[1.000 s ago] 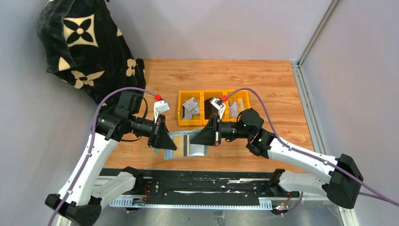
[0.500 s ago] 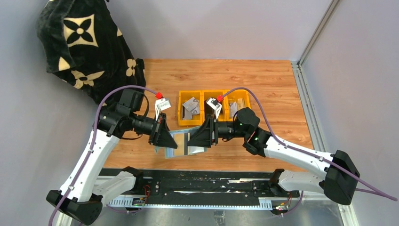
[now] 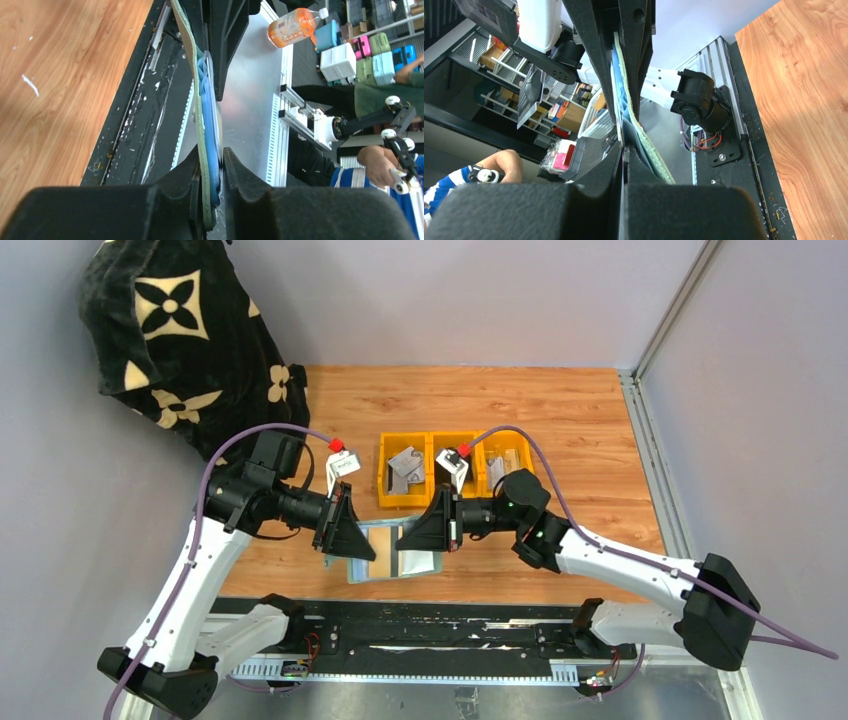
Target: Take the credit cards out of the card holder
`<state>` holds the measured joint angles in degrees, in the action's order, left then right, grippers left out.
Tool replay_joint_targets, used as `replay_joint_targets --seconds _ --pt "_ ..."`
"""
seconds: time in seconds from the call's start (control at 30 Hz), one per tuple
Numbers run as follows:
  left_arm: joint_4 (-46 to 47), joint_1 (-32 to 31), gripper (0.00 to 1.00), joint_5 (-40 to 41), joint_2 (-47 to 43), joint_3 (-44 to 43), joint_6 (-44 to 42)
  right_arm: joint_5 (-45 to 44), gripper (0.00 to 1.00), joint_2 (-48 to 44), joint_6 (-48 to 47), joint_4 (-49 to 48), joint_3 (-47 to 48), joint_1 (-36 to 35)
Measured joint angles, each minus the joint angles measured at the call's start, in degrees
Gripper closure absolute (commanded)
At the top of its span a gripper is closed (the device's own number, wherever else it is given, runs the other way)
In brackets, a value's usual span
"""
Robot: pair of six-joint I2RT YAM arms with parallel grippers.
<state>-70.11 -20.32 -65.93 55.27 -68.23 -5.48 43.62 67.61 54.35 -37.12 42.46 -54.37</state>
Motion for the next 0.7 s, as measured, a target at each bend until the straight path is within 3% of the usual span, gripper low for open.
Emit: replay_joint_targets --seconds 0.33,0.47,0.63,0.67,0.7 --pt "3.0 -0.1 0.97 -6.2 -0.5 0.9 -0.4 -3.0 1.0 -4.9 0.9 -4.0 -3.8 -0.2" --pt "3.9 -0.1 0.98 -7.1 -0.5 0.9 -0.4 -4.2 1.0 -6.5 1.1 -4.4 -4.8 -0.3" --pt "3.7 -0.1 0.92 -7.7 -0.5 0.9 -0.4 -4.7 1.0 -8.8 1.2 -4.3 -6.0 0.0" --pt "3.6 -0.1 0.93 -7.9 -0.5 0.9 -0.4 -4.7 0.99 -9.2 1.2 -4.3 -6.1 0.2" --pt "3.5 -0.1 0.95 -8.0 -0.5 0.9 -0.4 -4.7 0.86 -9.4 1.2 -4.3 -6.1 0.2"
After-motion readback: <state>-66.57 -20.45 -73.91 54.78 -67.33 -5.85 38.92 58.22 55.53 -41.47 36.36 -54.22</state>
